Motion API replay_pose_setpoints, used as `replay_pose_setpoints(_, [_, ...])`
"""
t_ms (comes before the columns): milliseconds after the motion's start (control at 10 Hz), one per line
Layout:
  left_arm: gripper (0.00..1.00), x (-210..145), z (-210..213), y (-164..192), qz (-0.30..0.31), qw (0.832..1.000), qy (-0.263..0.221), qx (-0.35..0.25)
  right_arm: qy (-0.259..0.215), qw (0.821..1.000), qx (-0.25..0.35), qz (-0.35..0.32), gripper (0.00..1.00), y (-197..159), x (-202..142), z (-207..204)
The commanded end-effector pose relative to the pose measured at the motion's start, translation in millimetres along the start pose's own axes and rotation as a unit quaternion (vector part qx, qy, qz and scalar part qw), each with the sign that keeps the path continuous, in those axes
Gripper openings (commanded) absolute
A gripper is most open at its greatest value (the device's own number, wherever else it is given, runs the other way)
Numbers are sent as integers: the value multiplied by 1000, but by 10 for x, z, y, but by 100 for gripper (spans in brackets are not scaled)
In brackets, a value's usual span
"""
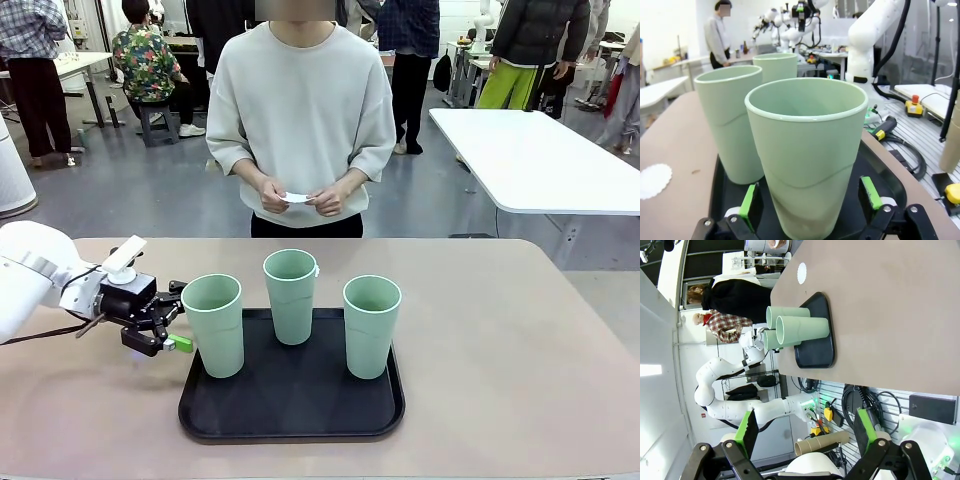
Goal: Place coasters on the table and set cups on them.
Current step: Pick up one Reusable plastic cup and place it on a coaster set by the human.
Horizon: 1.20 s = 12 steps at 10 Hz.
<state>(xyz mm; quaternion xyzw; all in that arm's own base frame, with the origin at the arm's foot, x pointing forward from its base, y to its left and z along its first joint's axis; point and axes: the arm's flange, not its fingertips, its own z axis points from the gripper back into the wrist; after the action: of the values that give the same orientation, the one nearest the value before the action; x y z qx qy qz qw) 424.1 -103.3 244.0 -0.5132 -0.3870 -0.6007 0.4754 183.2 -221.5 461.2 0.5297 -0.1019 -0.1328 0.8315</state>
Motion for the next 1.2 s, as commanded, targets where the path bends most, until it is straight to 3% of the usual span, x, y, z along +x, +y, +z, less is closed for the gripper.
replay_pose_setpoints(0, [100, -49, -90, 72, -23, 1000, -8, -4, -2, 1000, 10, 7, 100, -2, 7, -4])
replay_pose_setpoints(600, [100, -68, -350, 140, -22, 999, -4, -27, -2, 1000, 10, 7, 100, -2, 7, -4])
replay_pose_setpoints(700, [42, -70, -349, 127, -30, 999, -5, -38, -2, 1000, 10, 7, 100, -2, 7, -4])
replay_pose_setpoints(800, [41, -73, -347, 123, -28, 999, -5, -36, -2, 1000, 10, 7, 100, -2, 7, -4])
replay_pose_setpoints(900, [0, -60, -337, 123, -27, 999, -7, -36, -2, 1000, 10, 7, 100, -2, 7, -4])
replay_pose_setpoints(1100, [0, -29, -322, 99, -28, 999, -7, -35, -2, 1000, 10, 7, 100, -2, 7, -4])
